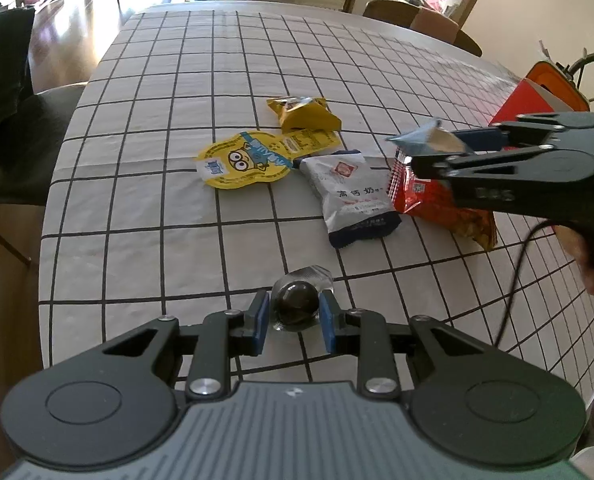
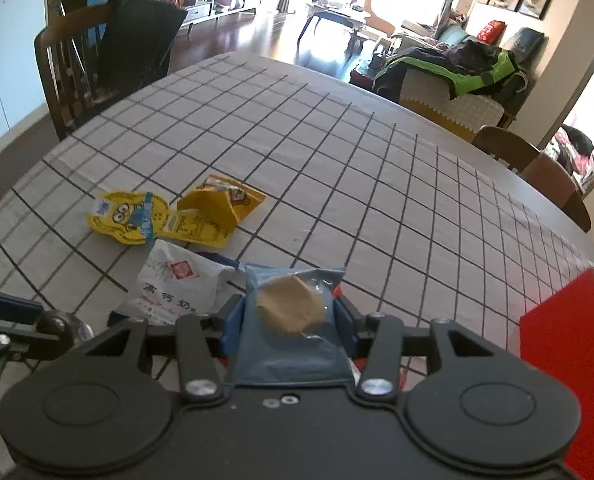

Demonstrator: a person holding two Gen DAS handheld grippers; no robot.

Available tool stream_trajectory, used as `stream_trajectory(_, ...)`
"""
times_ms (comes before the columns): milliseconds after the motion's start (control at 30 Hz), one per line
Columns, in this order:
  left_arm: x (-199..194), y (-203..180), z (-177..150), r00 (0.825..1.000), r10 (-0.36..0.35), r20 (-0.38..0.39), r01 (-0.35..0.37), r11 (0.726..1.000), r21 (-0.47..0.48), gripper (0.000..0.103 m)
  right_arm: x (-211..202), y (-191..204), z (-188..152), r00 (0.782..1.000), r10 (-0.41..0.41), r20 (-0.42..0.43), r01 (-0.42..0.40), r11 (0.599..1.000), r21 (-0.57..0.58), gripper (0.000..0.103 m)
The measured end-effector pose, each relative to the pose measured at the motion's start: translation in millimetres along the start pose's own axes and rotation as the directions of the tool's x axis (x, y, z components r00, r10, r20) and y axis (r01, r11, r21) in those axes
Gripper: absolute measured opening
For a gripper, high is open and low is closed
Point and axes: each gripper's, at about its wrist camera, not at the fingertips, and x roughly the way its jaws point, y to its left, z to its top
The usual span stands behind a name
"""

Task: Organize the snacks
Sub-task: 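Carry the cookie packet and chocolate ball over the red box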

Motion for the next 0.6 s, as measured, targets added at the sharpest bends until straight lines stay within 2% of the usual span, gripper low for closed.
stream_trajectory(333,-20,-16,7,0.999,0.0,0.04,0.0,1.0,-0.012,0.026,-45,-29,-11,0.999,0.038,0.027,-0.039,0.997,0.067,0.047)
stream_trajectory(600,-37,-60,34,0.997,-0.011,0.08,0.008,0.999,0.035,0.026,-83,-70,-23,0.997,0.031,0.069,-0.04,0.99,0.131,0.047)
